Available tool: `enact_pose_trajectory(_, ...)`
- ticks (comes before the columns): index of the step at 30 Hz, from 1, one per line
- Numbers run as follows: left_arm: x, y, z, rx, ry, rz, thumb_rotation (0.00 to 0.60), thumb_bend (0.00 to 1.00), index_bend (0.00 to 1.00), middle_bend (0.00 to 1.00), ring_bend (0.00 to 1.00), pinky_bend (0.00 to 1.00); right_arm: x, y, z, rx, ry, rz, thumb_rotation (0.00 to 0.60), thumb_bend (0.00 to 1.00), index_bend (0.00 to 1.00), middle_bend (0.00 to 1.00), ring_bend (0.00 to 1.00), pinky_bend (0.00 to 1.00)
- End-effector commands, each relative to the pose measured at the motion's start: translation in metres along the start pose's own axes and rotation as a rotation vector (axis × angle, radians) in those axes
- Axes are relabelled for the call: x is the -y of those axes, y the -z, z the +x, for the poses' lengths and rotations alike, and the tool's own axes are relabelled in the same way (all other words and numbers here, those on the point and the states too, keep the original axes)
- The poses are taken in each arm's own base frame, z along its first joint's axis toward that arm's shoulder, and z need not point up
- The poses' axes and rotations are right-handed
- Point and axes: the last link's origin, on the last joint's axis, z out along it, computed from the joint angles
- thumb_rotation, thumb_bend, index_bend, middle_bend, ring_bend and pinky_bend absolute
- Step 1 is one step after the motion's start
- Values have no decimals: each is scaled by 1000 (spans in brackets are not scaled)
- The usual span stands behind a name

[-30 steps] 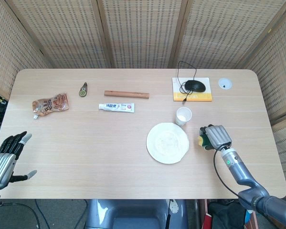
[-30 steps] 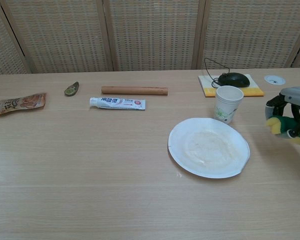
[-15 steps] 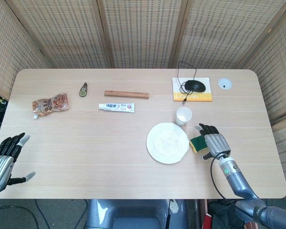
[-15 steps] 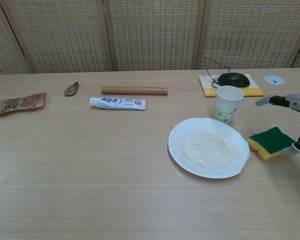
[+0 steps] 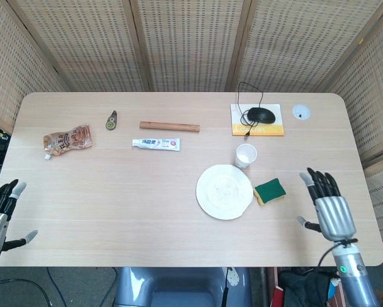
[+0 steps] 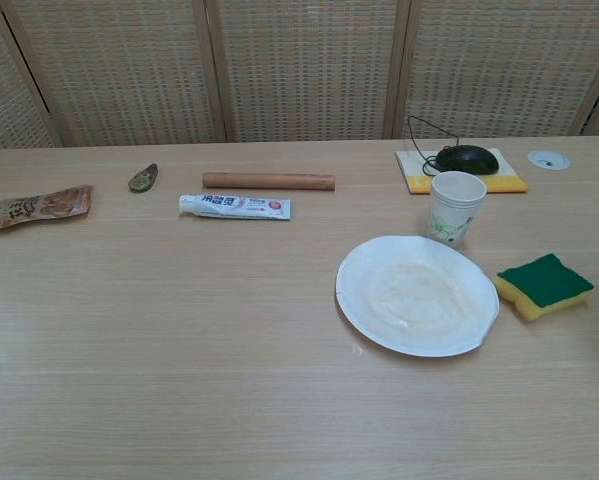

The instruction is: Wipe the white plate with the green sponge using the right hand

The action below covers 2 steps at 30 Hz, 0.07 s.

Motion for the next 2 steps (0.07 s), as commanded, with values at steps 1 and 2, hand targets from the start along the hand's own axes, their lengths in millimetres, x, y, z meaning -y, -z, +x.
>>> enact_pose_trajectory(1,1,2,-1,-2,0,3,600,0,0,0,0,0,-12,32,8,-19,12,-23,600,0,0,0,0,0)
enact_pose_trajectory(2,2,3,-1,-4,-1,3,600,0,0,0,0,0,-14,38,9,-20,5,-30,600,0,0,0,0,0)
